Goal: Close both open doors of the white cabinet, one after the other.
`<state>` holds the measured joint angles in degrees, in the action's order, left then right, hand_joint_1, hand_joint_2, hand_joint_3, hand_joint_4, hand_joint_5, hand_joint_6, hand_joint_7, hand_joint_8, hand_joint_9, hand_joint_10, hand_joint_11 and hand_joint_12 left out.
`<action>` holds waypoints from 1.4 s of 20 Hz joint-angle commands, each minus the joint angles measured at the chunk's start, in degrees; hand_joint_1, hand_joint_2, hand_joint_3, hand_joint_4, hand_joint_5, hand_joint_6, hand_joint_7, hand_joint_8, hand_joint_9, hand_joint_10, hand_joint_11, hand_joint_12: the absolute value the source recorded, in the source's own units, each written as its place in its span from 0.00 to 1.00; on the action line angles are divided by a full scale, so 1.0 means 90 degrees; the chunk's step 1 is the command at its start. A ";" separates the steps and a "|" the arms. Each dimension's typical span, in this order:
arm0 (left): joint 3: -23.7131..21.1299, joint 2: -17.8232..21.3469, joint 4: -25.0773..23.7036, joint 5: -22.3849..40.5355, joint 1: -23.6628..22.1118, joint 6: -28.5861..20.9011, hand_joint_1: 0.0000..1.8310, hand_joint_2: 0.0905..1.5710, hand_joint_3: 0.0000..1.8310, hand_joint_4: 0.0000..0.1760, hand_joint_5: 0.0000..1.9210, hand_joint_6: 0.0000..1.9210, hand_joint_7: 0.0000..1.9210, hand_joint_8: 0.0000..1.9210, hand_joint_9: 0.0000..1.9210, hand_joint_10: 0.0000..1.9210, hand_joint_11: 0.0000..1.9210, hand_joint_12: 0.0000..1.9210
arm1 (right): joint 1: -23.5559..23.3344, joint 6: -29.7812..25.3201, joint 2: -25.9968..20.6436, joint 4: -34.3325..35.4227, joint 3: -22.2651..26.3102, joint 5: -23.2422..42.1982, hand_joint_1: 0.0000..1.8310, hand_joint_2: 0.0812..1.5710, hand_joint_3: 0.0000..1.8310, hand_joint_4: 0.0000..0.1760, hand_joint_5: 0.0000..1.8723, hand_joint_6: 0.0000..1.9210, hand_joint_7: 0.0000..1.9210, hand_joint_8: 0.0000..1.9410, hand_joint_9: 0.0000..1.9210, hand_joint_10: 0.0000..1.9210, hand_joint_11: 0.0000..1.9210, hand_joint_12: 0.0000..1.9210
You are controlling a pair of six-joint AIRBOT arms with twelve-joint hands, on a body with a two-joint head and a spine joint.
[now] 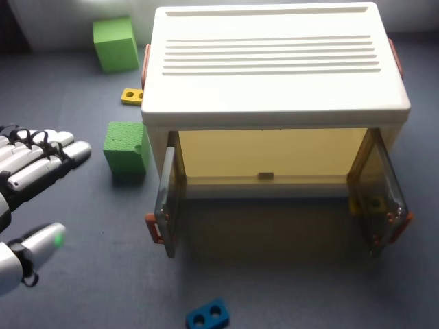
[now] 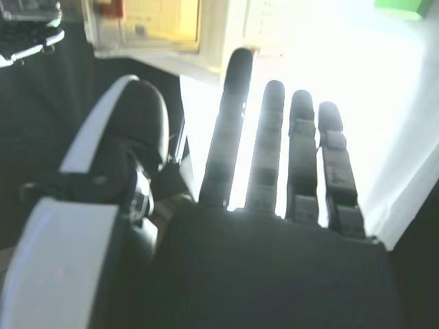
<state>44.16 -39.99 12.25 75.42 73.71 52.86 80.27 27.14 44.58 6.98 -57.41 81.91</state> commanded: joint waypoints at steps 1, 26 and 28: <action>0.0030 0.0039 0.0020 0.0718 -0.0043 -0.0006 0.00 1.00 0.03 0.00 0.00 0.00 0.00 0.00 0.03 0.00 0.00 0.16 | -0.0017 -0.0024 0.0016 0.0124 -0.0054 0.0679 0.00 0.81 0.01 0.42 0.00 0.00 0.00 0.00 0.00 0.00 0.00 0.00; 0.0384 -0.0539 -0.1602 -0.0768 -0.1217 -0.0586 0.00 1.00 0.03 0.00 0.00 0.00 0.00 0.00 0.00 0.00 0.01 0.07 | -0.0021 -0.0067 0.0111 0.0083 -0.0120 0.0480 0.00 0.87 0.01 0.11 0.01 0.00 0.00 0.00 0.00 0.00 0.00 0.00; 0.0420 -0.0571 -0.1744 -0.0873 -0.1324 -0.0638 0.00 1.00 0.03 0.00 0.00 0.00 0.00 0.00 0.00 0.00 0.00 0.07 | -0.0021 -0.0067 0.0111 0.0083 -0.0121 0.0480 0.00 0.87 0.01 0.16 0.02 0.00 0.00 0.00 0.00 0.00 0.00 0.00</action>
<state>48.01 -44.88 -3.92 61.25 62.04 47.46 80.27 26.98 45.47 6.37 -58.13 79.53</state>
